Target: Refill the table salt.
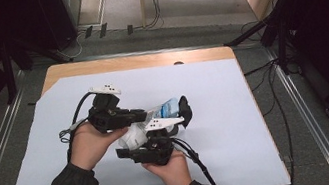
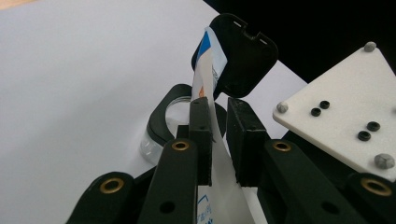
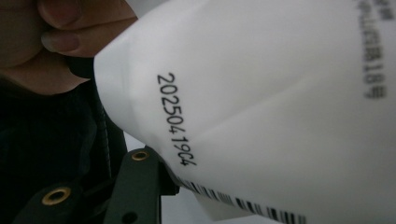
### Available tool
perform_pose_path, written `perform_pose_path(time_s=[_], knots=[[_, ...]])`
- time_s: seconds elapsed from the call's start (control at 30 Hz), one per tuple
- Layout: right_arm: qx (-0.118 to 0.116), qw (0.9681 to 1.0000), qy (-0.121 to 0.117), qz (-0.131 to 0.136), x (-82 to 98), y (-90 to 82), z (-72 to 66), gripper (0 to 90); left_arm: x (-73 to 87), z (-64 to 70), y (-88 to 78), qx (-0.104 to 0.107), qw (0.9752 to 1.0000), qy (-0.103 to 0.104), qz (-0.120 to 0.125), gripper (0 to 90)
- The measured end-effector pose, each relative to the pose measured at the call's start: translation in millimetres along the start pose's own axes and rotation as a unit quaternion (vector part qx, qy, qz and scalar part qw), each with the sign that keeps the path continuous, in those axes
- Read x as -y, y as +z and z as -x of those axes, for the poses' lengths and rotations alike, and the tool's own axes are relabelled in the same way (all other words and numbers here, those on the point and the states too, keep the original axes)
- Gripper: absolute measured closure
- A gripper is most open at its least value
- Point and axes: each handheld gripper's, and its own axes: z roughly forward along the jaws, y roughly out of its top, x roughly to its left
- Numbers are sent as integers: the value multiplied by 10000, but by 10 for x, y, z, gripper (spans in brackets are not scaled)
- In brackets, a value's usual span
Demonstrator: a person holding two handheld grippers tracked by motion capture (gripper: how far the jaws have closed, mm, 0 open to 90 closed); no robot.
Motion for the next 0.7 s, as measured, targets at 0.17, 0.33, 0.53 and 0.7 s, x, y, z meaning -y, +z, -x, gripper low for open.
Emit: perform_pose_path(time_s=[0.17, 0.33, 0.53, 0.7], knots=[[-20, 10000, -56, -23, 0, 2, 7, 599, -2, 6, 1, -36, 10000, 17, -20, 820], [-7, 9999, -129, -65, 4, 6, 4, 578, -3, 5, 5, -69, 10000, 14, -44, 825], [18, 9998, -177, -98, 4, 10, 6, 592, -3, 4, 3, -67, 10000, 12, -55, 827], [85, 9999, -145, -29, -1, -5, -3, 613, -10, 10, -2, -21, 10000, 29, 13, 822]])
